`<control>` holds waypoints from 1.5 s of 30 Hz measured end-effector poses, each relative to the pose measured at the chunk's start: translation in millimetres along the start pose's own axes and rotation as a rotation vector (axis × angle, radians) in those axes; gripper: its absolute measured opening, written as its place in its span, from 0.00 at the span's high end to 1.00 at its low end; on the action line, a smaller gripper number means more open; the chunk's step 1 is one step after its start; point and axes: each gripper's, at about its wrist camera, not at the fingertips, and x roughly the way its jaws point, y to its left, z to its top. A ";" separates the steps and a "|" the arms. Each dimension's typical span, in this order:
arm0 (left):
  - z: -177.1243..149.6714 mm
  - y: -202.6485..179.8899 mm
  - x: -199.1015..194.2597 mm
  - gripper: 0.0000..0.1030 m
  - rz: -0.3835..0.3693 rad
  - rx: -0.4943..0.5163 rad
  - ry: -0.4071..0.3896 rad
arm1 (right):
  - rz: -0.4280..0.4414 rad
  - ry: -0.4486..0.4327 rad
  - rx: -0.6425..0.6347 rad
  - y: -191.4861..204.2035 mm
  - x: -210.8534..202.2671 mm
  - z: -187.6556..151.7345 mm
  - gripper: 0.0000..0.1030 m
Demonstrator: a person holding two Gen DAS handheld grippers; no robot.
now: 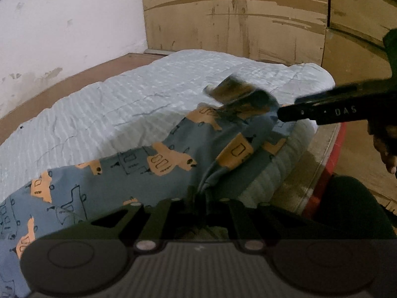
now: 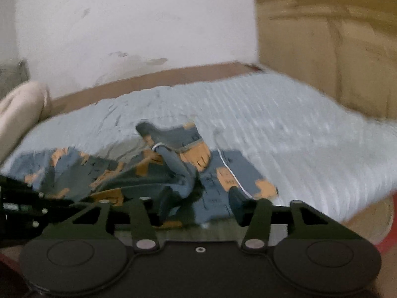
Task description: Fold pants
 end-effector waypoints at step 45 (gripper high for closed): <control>-7.1 -51.3 -8.7 0.98 0.287 0.259 -0.121 | -0.025 -0.107 0.166 -57.1 25.0 27.4 0.95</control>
